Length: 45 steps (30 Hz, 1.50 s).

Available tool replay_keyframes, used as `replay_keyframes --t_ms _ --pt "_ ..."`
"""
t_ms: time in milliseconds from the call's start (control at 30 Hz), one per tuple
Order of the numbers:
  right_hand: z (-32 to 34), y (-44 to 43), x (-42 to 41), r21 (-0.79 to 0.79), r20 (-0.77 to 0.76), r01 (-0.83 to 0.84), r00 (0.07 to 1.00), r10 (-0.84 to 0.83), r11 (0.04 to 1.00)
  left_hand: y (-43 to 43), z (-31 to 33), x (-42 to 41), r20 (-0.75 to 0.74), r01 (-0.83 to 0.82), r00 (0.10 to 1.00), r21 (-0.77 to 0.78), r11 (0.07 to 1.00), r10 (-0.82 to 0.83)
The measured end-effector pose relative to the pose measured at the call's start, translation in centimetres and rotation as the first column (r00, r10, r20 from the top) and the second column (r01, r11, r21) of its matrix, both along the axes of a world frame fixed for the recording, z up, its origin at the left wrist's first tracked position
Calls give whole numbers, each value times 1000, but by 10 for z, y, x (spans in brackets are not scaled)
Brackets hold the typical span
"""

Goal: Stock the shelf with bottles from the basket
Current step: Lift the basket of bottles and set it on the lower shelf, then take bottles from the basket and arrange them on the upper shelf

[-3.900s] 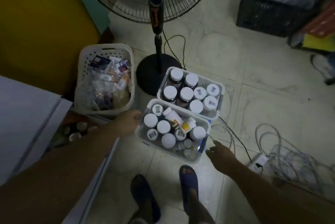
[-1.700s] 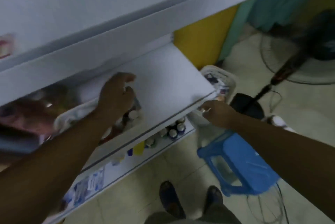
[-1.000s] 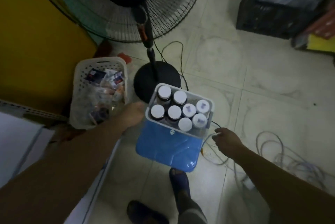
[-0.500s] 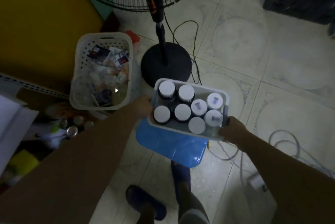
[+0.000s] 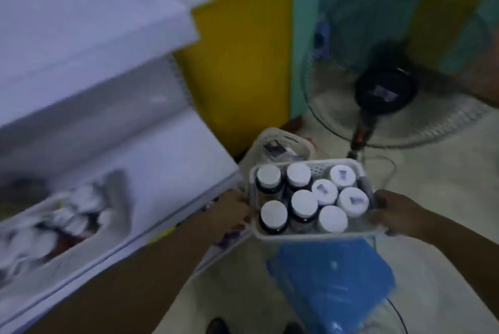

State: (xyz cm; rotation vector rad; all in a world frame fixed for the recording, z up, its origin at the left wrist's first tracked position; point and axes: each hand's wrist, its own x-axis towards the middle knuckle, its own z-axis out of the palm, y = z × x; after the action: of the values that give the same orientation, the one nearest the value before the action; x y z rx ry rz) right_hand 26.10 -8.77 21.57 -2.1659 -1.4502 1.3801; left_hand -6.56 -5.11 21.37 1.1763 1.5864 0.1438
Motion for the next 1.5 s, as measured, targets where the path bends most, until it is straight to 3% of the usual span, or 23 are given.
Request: replay_keyframes --t_ms 100,267,433,567,667,833,867,900,967,1033,1100,1167,1267,1400,1500 --pt "39 42 -49 55 36 -170 985 168 984 -9 43 -53 106 -205 974 32 978 200" --pt "59 94 -146 190 143 -326 943 302 926 -15 72 -125 148 -505 857 55 861 493" --pt "48 125 -219 222 117 -321 946 301 921 3 62 -181 70 -607 795 102 788 603" --pt "30 137 -254 245 157 -294 952 261 924 31 48 -209 -13 -550 830 147 822 557" --pt "16 145 -271 307 200 -289 951 235 907 46 47 -229 -95 -406 905 103 908 415" --pt "14 158 -297 131 251 -461 872 421 878 60 50 -245 -148 -109 976 316 942 163" --pt "18 160 -303 189 317 -452 868 381 872 60 49 -246 -163 -23 984 307 951 76" --pt "22 159 -310 343 391 -418 878 277 841 60 44 -247 -188 54 982 284 957 1" --pt "24 155 -329 647 361 -337 925 115 684 60 38 -247 -252 187 960 264 946 -119" --pt "28 145 -359 631 212 -363 931 298 686 60 34 -249 -310 292 928 260 920 -206" --pt "19 135 -386 461 157 -526 841 518 714 61 31 -252 -334 344 911 285 895 -244" --pt "7 130 -404 357 290 -608 794 535 709 62 28 -253 -321 325 921 328 887 -219" --pt "5 134 -414 387 425 -576 805 415 720 64 28 -256 -294 253 944 350 902 -150" --pt "32 144 -405 480 198 -458 888 416 749 63 49 -264 -173 55 985 471 880 30" --pt "65 144 -387 502 69 -437 880 469 746 47 84 -268 -81 -53 990 540 840 115"
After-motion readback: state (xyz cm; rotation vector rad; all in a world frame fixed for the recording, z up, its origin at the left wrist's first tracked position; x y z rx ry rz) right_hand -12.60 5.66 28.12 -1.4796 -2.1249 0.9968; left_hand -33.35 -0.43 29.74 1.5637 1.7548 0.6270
